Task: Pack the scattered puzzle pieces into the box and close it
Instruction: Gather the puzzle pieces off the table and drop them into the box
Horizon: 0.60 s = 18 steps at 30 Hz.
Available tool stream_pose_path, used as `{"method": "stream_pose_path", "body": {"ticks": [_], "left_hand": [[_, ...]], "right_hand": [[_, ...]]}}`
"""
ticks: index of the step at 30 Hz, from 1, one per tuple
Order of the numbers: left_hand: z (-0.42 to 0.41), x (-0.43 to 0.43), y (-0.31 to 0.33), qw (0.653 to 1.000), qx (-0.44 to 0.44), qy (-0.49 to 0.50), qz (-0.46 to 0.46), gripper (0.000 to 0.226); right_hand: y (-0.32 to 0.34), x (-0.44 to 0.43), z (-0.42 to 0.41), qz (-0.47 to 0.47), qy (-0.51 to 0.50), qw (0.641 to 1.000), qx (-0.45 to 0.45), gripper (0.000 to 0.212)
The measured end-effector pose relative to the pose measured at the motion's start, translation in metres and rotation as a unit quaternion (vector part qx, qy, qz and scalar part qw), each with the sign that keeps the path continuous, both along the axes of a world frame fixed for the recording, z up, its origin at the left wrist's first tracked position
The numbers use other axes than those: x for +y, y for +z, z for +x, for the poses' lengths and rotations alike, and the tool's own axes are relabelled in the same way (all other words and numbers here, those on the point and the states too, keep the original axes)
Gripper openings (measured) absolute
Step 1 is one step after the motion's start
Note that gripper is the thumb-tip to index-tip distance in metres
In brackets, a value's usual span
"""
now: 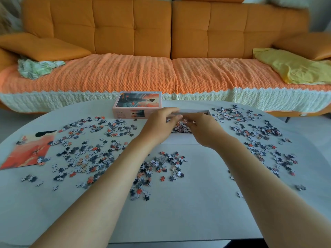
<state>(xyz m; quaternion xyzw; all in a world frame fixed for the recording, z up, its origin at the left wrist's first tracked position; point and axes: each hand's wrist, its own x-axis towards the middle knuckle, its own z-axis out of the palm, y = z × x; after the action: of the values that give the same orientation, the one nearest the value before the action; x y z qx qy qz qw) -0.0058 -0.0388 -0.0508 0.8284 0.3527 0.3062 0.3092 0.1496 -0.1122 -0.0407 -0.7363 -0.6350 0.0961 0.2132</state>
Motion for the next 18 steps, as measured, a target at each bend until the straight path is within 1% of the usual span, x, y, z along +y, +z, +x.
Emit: {"method": "stream_pose_path", "body": {"ticks": [2,3,5,6,7,9,11,15,17,18], "left_hand": [[-0.007,0.0,0.0,0.998,0.035,-0.012,0.051,0.026],[-0.011,0.0,-0.001,0.993,0.071,-0.021,0.092,0.022],[-0.019,-0.002,-0.005,0.971,0.156,-0.04,0.175,0.022],[-0.023,-0.003,-0.007,0.961,0.185,-0.05,0.199,0.024],[-0.026,-0.005,-0.008,0.955,0.203,-0.058,0.207,0.026],[-0.031,-0.01,-0.008,0.954,0.205,-0.067,0.206,0.034],[-0.037,-0.015,-0.007,0.961,0.191,-0.057,0.189,0.042],[-0.059,-0.023,-0.005,0.967,0.171,-0.016,0.187,0.045],[-0.074,-0.03,-0.004,0.965,0.167,0.004,0.204,0.045],[-0.083,-0.034,-0.002,0.965,0.174,0.006,0.196,0.047]], "right_hand": [[0.002,-0.002,0.0,0.002,0.007,1.0,-0.007,0.034],[0.003,-0.004,-0.001,-0.004,0.016,1.0,-0.003,0.034],[0.004,-0.008,-0.007,-0.043,0.046,0.998,-0.005,0.033],[0.003,-0.011,-0.01,-0.069,0.063,0.996,-0.013,0.033],[0.002,-0.013,-0.013,-0.091,0.074,0.993,-0.021,0.034],[0.001,-0.016,-0.016,-0.106,0.075,0.991,-0.033,0.036],[0.002,-0.018,-0.016,-0.071,0.07,0.994,-0.042,0.035],[0.006,-0.025,-0.022,0.081,0.095,0.991,-0.057,0.03],[0.01,-0.031,-0.03,0.103,0.119,0.986,-0.048,0.028],[0.013,-0.036,-0.035,0.094,0.132,0.986,-0.041,0.026]]}}
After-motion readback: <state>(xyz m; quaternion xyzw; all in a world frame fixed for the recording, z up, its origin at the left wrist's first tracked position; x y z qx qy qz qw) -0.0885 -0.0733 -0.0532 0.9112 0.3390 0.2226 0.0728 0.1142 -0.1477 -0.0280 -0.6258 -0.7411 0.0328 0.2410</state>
